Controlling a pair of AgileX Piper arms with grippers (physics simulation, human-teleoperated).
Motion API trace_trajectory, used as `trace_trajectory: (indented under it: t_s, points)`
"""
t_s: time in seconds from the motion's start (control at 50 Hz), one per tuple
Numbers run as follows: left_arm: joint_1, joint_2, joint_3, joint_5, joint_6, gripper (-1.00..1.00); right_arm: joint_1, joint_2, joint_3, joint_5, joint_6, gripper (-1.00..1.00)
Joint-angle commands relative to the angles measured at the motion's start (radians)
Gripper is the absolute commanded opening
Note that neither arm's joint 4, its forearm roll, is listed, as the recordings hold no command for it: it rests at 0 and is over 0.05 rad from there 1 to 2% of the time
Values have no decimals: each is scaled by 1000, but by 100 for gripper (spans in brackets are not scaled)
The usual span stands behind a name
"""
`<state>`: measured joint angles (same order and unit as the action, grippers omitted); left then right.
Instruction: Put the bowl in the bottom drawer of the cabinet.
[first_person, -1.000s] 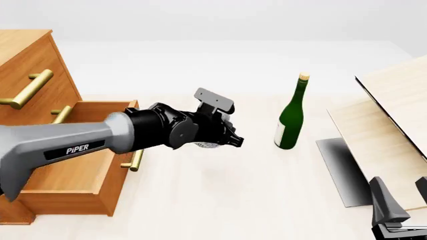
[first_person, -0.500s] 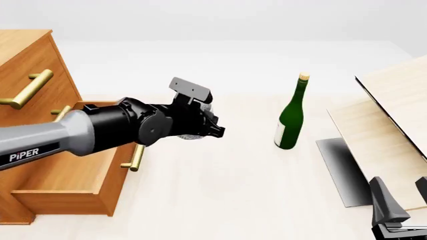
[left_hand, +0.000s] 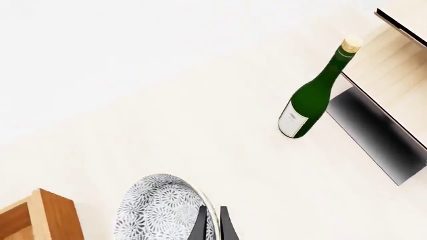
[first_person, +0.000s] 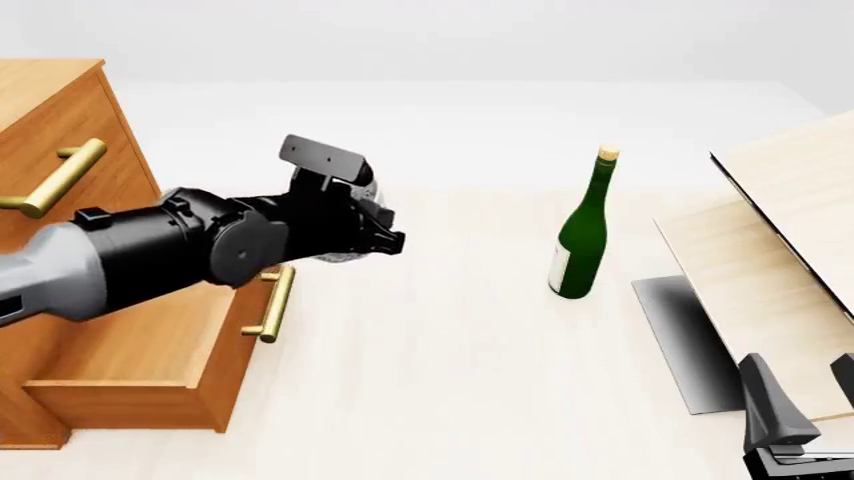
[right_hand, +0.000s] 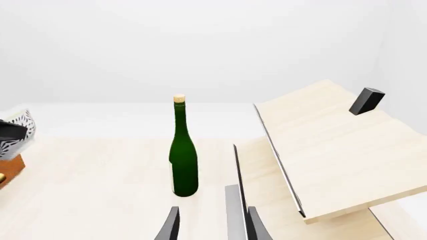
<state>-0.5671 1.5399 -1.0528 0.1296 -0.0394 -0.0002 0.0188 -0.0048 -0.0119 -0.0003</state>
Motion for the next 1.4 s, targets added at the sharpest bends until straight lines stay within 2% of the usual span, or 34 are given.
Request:
trace_trajectory:
  t_s: [0.02,0.7,0.74,0.8,0.84,0.88,0.94,1.0,1.02,1.06,1.1,1.14,1.18,1.28,1.32,1.4]
  points:
    - [38,-44,35,-20,6,-100,0,0,0,0,0,100]
    - [173,-158,139,-44,-3,-100,0,0,0,0,0,100]
    - [184,-189,90,32,-3,-100,0,0,0,0,0,100]
    - [197,-195,92,33,-2,-100,0,0,0,0,0,100]
    - [209,-183,151,-41,-3,-100,0,0,0,0,0,100]
    - [217,-202,110,19,-3,-100,0,0,0,0,0,100]
    - [237,-209,107,27,-1,-100,0,0,0,0,0,100]
    - [255,-220,119,22,-4,-100,0,0,0,0,0,100]
    - [258,-209,167,-36,-4,-100,0,0,0,0,0,100]
    - [269,-224,126,20,-3,-100,0,0,0,0,0,100]
    - [273,-217,149,-10,-3,-100,0,0,0,0,0,100]
    - [278,-223,139,8,-5,-100,0,0,0,0,0,100]
    - [292,-210,192,-56,-6,-100,0,0,0,0,0,100]
    - [319,-231,138,18,-4,-100,0,0,0,0,0,100]
    - [325,-216,196,-55,-6,-100,0,0,0,0,0,100]
    - [349,-213,204,-64,-4,-100,0,0,0,0,0,100]
